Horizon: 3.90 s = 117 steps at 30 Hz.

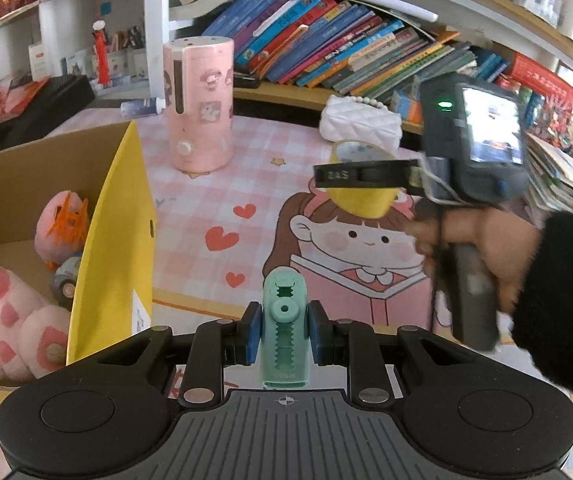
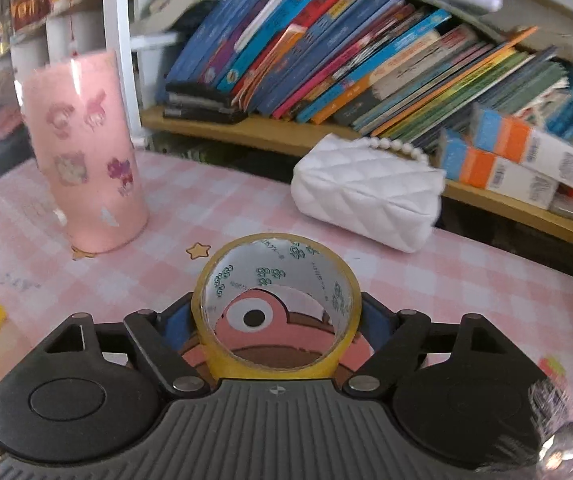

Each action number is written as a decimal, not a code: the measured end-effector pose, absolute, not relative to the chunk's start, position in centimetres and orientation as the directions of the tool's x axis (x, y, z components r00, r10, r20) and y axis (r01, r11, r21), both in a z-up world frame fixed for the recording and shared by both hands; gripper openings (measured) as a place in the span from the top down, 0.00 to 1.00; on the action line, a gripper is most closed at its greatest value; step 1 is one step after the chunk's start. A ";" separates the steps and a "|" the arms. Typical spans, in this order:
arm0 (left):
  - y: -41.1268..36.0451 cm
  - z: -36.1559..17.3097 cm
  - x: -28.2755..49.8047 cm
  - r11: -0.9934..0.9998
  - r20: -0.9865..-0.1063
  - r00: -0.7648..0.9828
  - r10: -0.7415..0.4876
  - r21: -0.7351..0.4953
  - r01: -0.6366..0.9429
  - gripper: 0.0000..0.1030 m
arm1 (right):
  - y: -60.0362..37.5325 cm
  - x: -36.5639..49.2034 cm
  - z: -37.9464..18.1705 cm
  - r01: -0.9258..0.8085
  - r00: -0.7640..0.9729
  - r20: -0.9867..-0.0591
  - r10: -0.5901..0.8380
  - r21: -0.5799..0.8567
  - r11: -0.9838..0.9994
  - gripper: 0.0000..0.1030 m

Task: Organize objects
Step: 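Carry the green stapler and yellow tape roll over the yellow box with both tools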

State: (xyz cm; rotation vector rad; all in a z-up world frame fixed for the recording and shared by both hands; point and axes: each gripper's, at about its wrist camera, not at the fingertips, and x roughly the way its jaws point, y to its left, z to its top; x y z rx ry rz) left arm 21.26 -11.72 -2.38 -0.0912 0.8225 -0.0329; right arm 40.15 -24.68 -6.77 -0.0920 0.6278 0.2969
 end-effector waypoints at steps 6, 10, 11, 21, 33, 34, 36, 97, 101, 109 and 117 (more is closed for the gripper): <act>-12.2 -2.0 20.2 0.993 -0.726 0.678 -0.112 -0.104 0.052 0.78 | -27.1 34.1 -5.0 -0.238 0.788 -0.581 0.205 0.019 0.971 0.21; -12.2 -1.8 19.2 0.989 -0.722 0.677 -0.144 -0.116 0.086 0.78 | -28.8 29.6 -4.1 -0.218 0.806 -0.563 0.184 0.007 0.976 0.21; -12.2 -1.8 19.0 0.988 -0.720 0.676 -0.153 -0.120 0.095 0.78 | -29.0 28.7 -4.0 -0.217 0.810 -0.559 0.178 -0.004 0.976 0.21; -11.7 -1.2 16.2 0.972 -0.701 0.674 -0.235 -0.151 0.182 0.78 | -31.6 19.5 -2.3 -0.117 0.805 -0.588 0.084 -0.019 0.993 0.21; -10.0 -0.7 12.1 0.955 -0.676 0.676 -0.294 -0.180 0.235 0.78 | -30.5 12.0 -1.8 -0.016 0.778 -0.628 0.004 -0.014 1.000 0.21; -9.7 -0.7 11.7 0.955 -0.676 0.675 -0.295 -0.182 0.235 0.78 | -30.2 11.6 -1.8 -0.013 0.775 -0.632 0.003 -0.011 1.000 0.21; -8.9 -0.7 10.9 0.955 -0.675 0.676 -0.294 -0.185 0.231 0.78 | -29.6 10.8 -1.8 -0.011 0.765 -0.644 0.007 -0.001 1.000 0.21; 10.2 3.5 -0.2 0.973 -0.499 0.863 -0.082 -0.228 -0.040 0.78 | -8.0 1.7 2.4 -0.460 0.773 -0.539 0.335 -0.112 0.881 0.21; 10.5 4.2 1.0 0.973 -0.483 0.872 -0.077 -0.227 -0.040 0.78 | -7.2 3.1 3.3 -0.457 0.781 -0.521 0.344 -0.102 0.884 0.21; 10.8 4.4 5.5 0.975 -0.475 0.879 -0.045 -0.214 -0.065 0.78 | -6.1 7.5 5.4 -0.468 0.804 -0.464 0.373 -0.107 0.877 0.21; 10.9 2.9 10.6 0.976 -0.535 0.844 0.024 -0.170 -0.135 0.78 | -5.3 13.9 5.0 -0.509 0.780 -0.473 0.410 -0.097 0.855 0.21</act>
